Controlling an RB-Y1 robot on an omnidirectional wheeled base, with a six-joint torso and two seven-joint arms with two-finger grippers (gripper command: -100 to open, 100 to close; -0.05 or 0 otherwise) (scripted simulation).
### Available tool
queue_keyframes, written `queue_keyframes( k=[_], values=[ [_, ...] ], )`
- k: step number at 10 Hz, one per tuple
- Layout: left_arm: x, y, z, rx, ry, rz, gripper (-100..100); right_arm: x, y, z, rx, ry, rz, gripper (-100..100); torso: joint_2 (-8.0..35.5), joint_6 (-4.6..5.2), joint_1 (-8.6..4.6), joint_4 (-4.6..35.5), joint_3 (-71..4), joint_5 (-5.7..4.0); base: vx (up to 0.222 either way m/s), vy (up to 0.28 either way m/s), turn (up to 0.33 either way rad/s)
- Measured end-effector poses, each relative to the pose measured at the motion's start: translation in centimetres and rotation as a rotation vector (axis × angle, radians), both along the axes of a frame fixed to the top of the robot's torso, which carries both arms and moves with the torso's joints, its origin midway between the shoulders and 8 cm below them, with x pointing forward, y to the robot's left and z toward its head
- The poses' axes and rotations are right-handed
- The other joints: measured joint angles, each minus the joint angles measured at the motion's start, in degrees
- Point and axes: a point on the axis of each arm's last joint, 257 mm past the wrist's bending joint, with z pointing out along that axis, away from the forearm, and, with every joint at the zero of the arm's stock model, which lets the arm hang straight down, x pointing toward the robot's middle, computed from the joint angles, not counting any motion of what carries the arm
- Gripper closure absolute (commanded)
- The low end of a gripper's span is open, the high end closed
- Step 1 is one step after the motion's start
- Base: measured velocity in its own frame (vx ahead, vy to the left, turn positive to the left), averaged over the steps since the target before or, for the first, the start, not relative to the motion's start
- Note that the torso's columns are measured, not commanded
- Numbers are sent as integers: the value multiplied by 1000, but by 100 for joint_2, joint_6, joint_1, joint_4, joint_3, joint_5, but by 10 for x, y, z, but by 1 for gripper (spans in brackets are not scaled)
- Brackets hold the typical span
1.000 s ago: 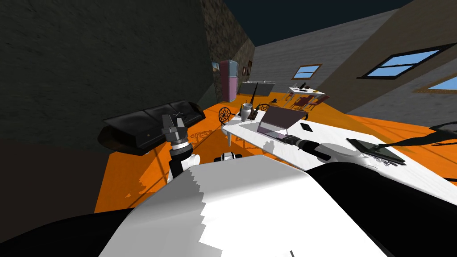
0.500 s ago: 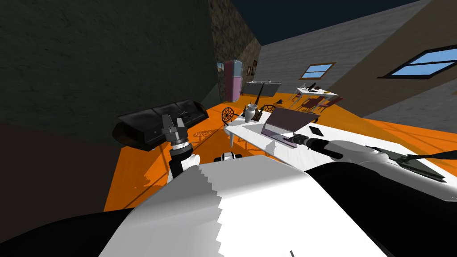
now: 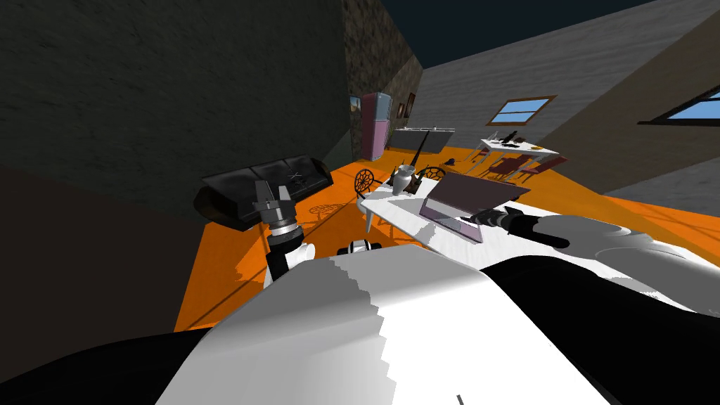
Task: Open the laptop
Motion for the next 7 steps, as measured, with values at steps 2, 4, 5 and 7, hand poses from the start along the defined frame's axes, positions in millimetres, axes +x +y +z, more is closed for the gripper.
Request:
queue_keyframes(
  k=[2, 4, 5, 7],
  values=[
    [0, 0, 0, 0, 0, 0, 0, -10, -22, 15, -62, 34, -7, -100, -11, -6, 7, -4, -7, 2, 24, 14, 110],
    [0, 0, 0, 0, 0, 0, 0, -19, -45, 31, -128, 72, -22, -100, -15, -4, 12, -5, -10, 4, 26, 15, 98],
    [0, 0, 0, 0, 0, 0, 0, -25, -56, 40, -166, 96, -28, -100, -15, -10, 12, -5, -11, 5, 24, 9, 63],
    [0, 0, 0, 0, 0, 0, 0, -29, -65, 48, -196, 110, -35, -100, -7, -5, 5, -2, -5, 2, 13, 4, 46]
  ],
)
